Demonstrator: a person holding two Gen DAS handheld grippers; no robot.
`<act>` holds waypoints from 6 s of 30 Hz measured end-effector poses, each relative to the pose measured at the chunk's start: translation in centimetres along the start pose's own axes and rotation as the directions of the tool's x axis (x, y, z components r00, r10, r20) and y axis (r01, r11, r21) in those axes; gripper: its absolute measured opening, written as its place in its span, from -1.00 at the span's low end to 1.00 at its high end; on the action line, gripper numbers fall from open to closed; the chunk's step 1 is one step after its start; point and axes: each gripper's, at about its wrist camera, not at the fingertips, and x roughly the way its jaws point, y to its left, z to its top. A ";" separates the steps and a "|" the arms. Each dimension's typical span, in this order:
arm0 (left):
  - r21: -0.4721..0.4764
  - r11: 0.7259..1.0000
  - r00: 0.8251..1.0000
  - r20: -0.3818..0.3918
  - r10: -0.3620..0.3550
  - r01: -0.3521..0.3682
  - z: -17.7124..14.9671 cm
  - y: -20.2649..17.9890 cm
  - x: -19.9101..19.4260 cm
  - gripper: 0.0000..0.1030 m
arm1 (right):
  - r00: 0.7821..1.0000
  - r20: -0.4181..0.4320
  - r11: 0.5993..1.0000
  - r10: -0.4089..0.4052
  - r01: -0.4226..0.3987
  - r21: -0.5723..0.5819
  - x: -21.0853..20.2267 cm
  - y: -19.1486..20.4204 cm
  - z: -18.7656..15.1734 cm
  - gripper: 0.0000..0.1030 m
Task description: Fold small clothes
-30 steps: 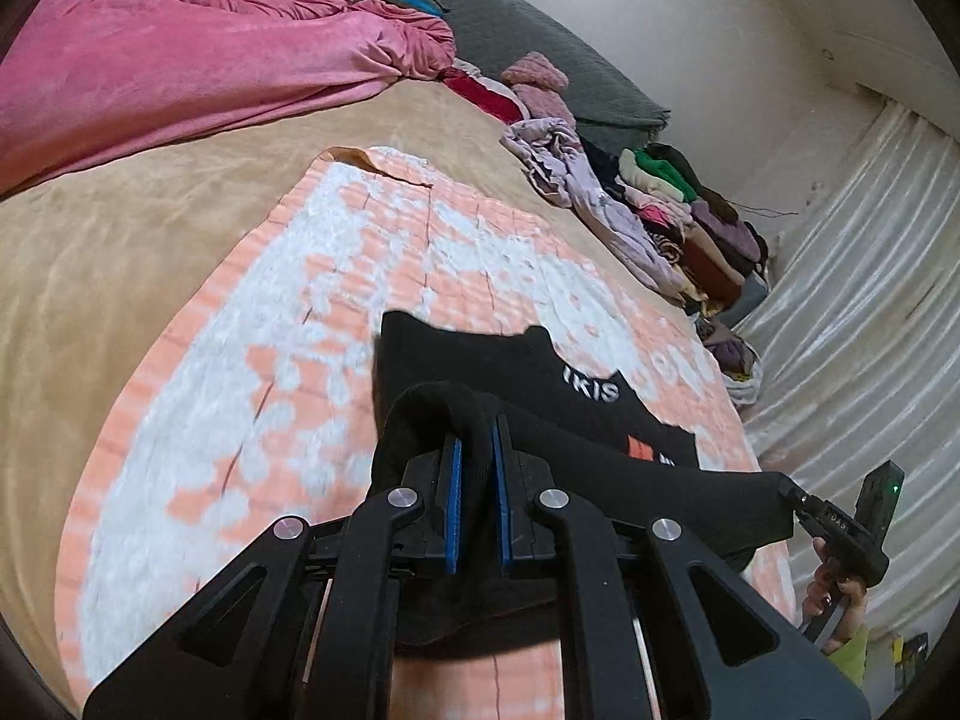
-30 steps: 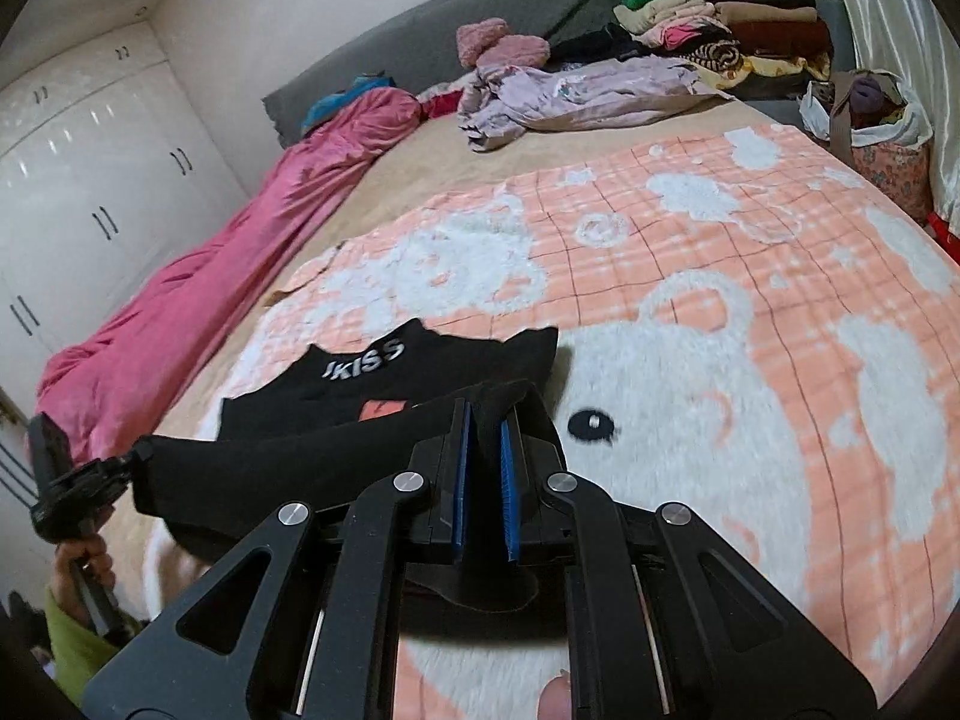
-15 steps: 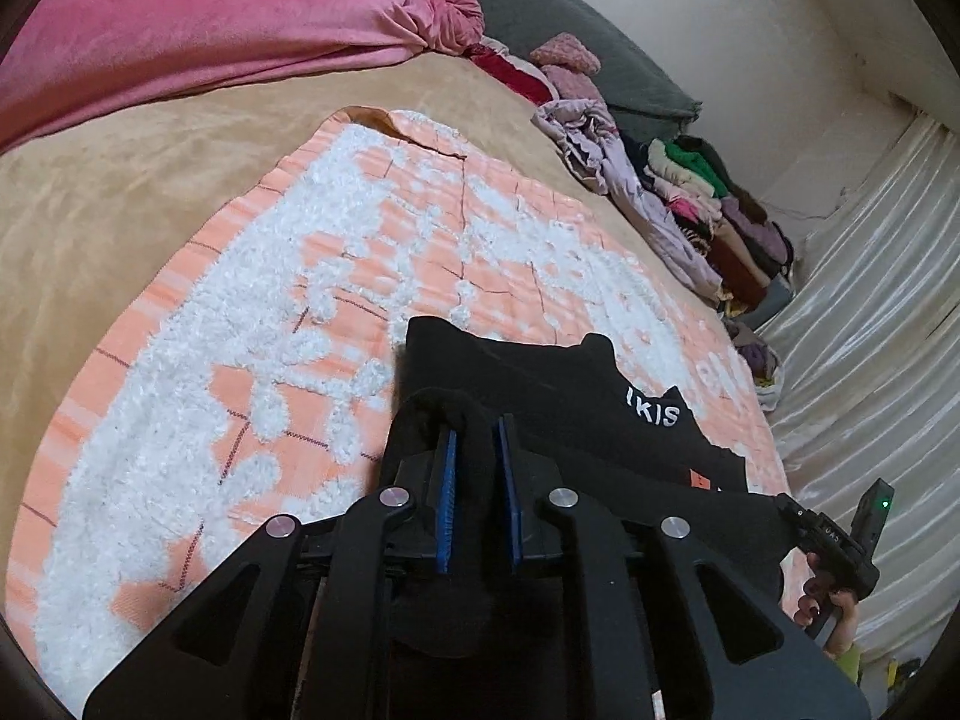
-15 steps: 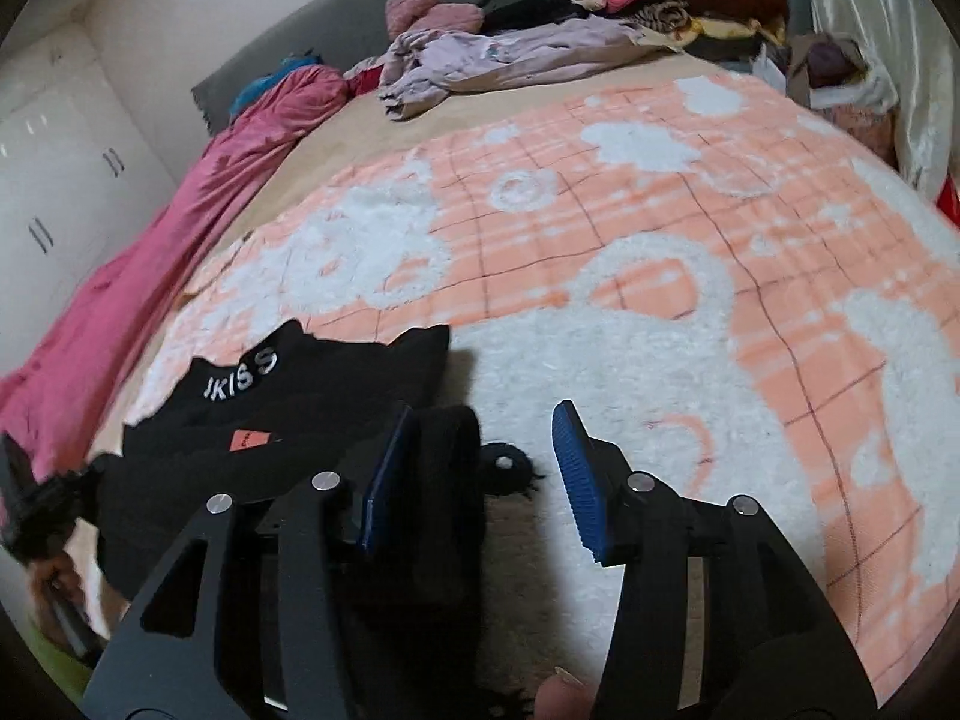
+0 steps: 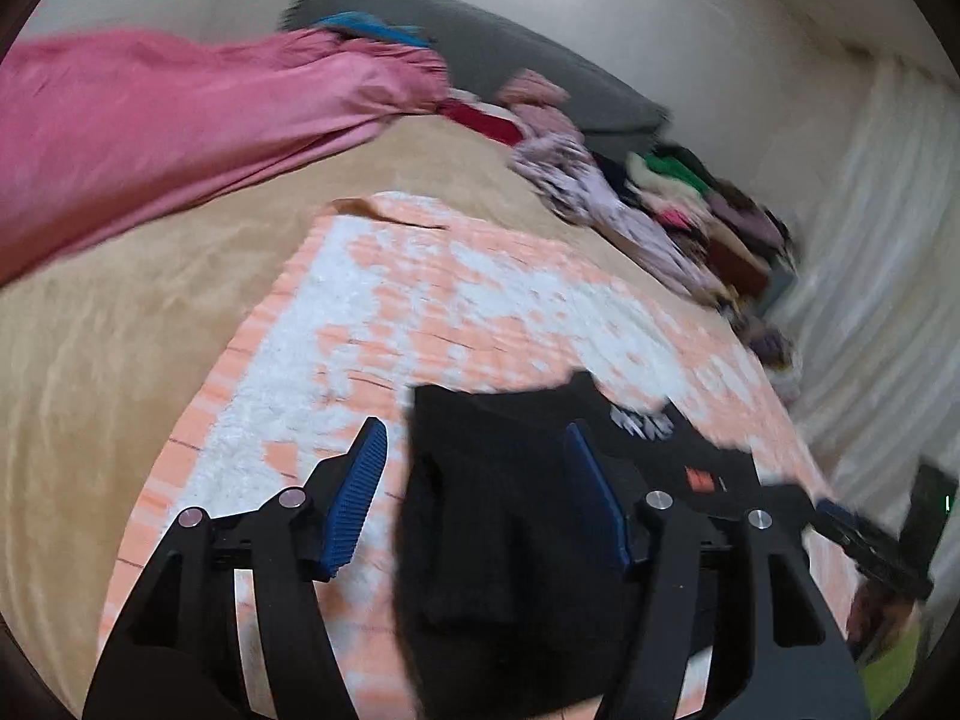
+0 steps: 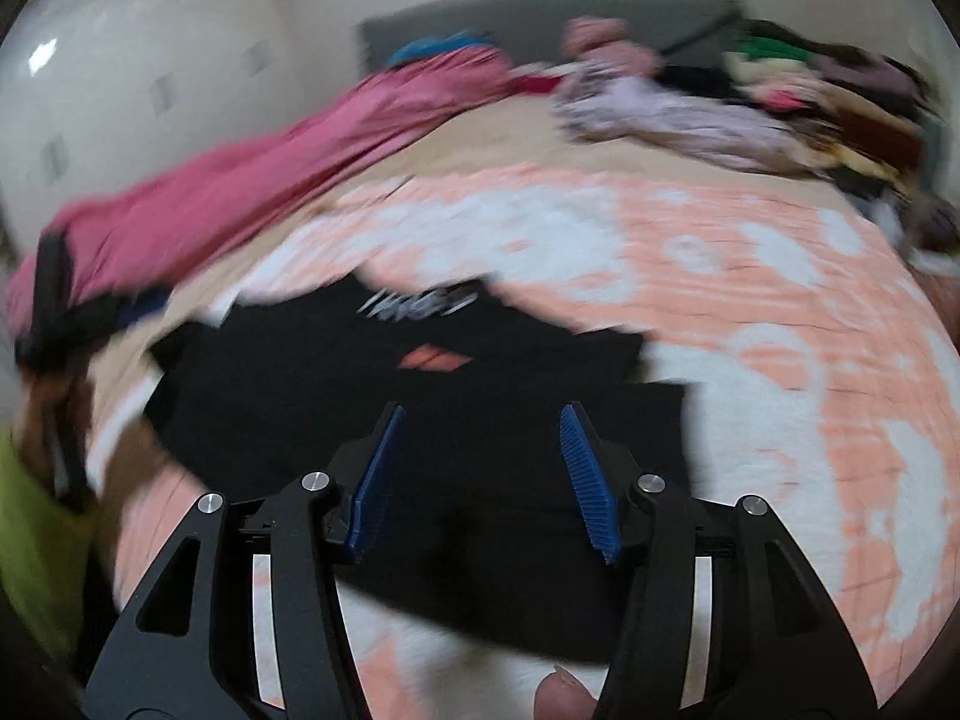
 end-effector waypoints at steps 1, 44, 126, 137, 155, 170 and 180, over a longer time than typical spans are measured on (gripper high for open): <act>0.065 0.998 1.000 -0.011 -0.014 0.015 -0.5 -1.4 -0.4 0.16 | 0.999 -0.033 0.999 0.027 -0.028 -0.027 0.6 1.1 -0.2 -0.13; 0.377 0.868 0.922 -0.330 -0.201 0.324 -8.5 -13.3 6.1 0.09 | 0.998 -0.026 0.993 -0.050 0.052 0.105 6.4 -3.8 4.6 -0.40; 0.045 0.991 0.978 -0.172 -0.115 0.124 -0.5 4.2 0.9 0.78 | 0.975 0.008 0.947 -0.221 0.213 0.240 5.4 -9.1 3.7 -0.06; 0.208 0.957 0.922 -0.369 -0.116 0.204 -4.7 -2.6 4.2 0.23 | 0.980 0.037 0.954 -0.197 0.182 0.236 4.4 -8.3 4.1 -0.06; -0.066 0.994 0.994 -0.054 -0.094 0.090 2.0 4.2 7.3 0.54 | 0.974 -0.004 0.941 -0.229 0.222 0.256 5.7 -9.3 3.6 -0.06; 0.013 1.000 0.985 -0.171 -0.016 0.018 -0.6 2.2 9.4 -0.21 | 0.972 -0.059 0.906 -0.225 0.231 0.354 7.8 -12.1 2.6 -0.06; -0.018 0.998 0.989 -0.133 -0.058 0.056 -0.4 2.5 6.4 -0.73 | 0.977 0.023 0.921 -0.213 0.193 0.339 6.3 -11.1 3.2 -0.92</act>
